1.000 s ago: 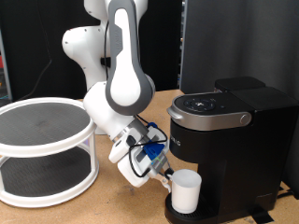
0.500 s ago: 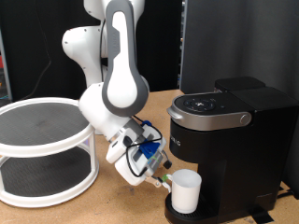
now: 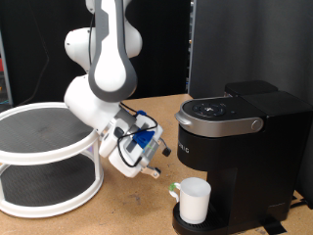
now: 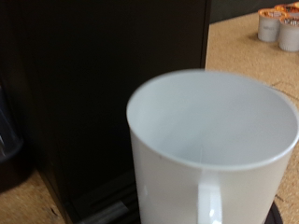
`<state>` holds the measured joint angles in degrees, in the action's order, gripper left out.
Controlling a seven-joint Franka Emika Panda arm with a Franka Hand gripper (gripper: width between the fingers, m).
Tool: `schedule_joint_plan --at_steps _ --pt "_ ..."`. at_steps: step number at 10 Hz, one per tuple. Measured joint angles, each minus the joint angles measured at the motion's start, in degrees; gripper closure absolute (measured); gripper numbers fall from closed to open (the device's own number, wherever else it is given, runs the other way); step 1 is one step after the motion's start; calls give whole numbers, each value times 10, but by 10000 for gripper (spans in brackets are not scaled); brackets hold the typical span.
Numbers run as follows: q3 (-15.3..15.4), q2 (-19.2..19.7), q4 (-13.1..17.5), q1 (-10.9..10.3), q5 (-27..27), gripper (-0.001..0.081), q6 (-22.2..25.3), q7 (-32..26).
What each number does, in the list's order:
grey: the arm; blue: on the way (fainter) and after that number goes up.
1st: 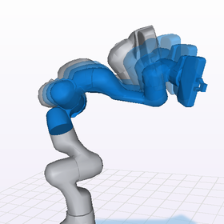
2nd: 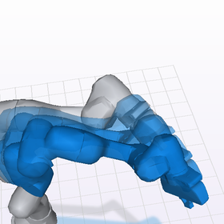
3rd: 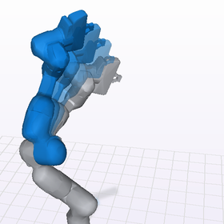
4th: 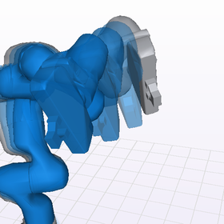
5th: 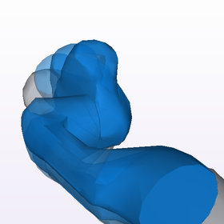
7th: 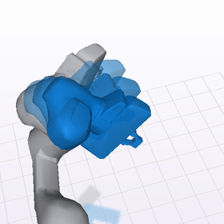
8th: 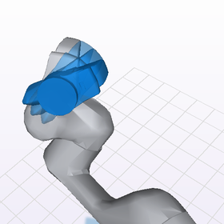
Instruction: Make a cup of coffee with the keurig machine
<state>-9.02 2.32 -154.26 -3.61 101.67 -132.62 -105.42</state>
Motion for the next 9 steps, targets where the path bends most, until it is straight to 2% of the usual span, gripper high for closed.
schedule_joint_plan --at_steps 2,4,6,9 --pt "-6 -49 -24 7 -43 5 0 37" --pt "-8 -47 -25 8 -49 5 6 37" --pt "-21 -56 -28 18 -85 5 49 50" --pt "-44 -111 -35 39 -147 5 111 124"
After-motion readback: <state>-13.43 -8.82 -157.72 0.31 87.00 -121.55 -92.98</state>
